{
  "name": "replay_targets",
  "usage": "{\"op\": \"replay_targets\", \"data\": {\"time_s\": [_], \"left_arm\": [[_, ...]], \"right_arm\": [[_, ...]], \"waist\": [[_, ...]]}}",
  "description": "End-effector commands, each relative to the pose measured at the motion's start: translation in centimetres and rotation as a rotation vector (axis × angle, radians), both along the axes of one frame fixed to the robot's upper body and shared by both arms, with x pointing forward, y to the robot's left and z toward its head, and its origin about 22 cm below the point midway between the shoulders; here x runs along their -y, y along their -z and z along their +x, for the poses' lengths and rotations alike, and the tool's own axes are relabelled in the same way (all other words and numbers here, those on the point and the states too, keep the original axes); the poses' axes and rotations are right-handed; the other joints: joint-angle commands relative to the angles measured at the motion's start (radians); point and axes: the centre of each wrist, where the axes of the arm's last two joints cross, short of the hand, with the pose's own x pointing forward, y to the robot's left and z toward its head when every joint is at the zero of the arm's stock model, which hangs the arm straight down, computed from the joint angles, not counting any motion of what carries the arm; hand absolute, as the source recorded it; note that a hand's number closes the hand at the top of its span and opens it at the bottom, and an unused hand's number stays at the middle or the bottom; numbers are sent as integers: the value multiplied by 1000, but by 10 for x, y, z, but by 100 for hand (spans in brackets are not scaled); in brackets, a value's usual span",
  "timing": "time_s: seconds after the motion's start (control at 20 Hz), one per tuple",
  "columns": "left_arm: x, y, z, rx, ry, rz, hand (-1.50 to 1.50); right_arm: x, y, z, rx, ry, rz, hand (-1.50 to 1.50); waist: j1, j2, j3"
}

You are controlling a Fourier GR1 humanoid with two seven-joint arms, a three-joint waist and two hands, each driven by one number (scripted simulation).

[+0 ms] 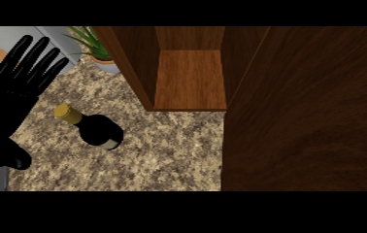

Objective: Pick up the wine, place it into the cabinet and close the cabinet

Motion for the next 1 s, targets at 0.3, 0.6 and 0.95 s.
{"op": "replay_targets", "data": {"time_s": [0.3, 0.6, 0.95], "left_arm": [[-42, 31, -2, -28, -34, 54, -150], [-61, 68, 3, -69, -43, 67, -150], [-74, 95, 2, -91, -60, 95, -150]], "right_arm": [[-13, -6, -2, -2, -13, 6, -150], [-19, -10, -8, 24, -20, 14, -150], [-9, 9, -15, -7, -15, 12, -150]], "waist": [[2, 0, 0], [-1, 1, 0], [-2, 0, 0]]}}
